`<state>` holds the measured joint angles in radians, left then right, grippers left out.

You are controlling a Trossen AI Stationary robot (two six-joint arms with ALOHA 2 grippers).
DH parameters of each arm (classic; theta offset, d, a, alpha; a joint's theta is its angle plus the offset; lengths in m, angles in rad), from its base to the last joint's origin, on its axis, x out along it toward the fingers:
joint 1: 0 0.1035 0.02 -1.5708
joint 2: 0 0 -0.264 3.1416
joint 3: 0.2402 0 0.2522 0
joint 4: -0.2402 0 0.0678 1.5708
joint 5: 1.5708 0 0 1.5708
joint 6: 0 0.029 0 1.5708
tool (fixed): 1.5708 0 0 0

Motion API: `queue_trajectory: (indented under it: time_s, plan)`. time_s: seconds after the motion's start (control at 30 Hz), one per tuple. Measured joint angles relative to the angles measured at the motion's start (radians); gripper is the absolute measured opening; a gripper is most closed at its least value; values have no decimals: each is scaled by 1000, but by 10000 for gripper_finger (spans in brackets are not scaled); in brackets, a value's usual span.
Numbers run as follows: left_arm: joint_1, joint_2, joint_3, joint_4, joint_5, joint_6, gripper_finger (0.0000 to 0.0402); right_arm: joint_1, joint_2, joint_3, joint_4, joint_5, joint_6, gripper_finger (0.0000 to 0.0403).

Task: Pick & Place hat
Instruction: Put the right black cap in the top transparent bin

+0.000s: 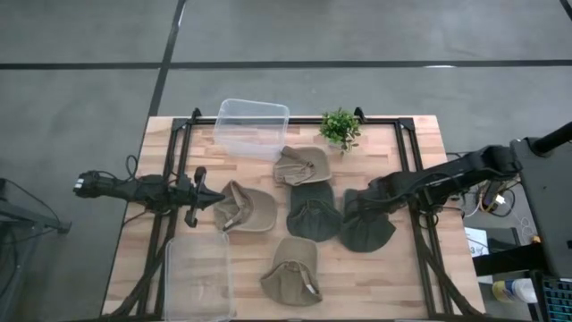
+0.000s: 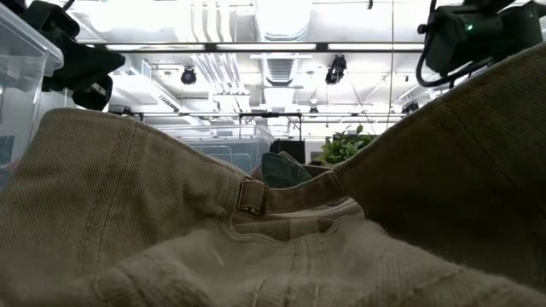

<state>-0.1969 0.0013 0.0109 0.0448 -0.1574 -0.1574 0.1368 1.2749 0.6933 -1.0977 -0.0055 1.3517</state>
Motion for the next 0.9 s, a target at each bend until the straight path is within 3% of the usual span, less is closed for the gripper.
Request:
queue_trajectory:
  time_s: [0.3, 0.6, 0.9]
  plan:
    - [0, 0, 0, 0, 0, 0, 0, 0, 63, 0, 119, 7, 7, 172]
    - [0, 0, 0, 0, 0, 0, 0, 0, 131, 3, 117, 42, -35, 24]
    - [0, 0, 0, 0, 0, 0, 0, 0, 67, 63, 26, 95, -54, 12]
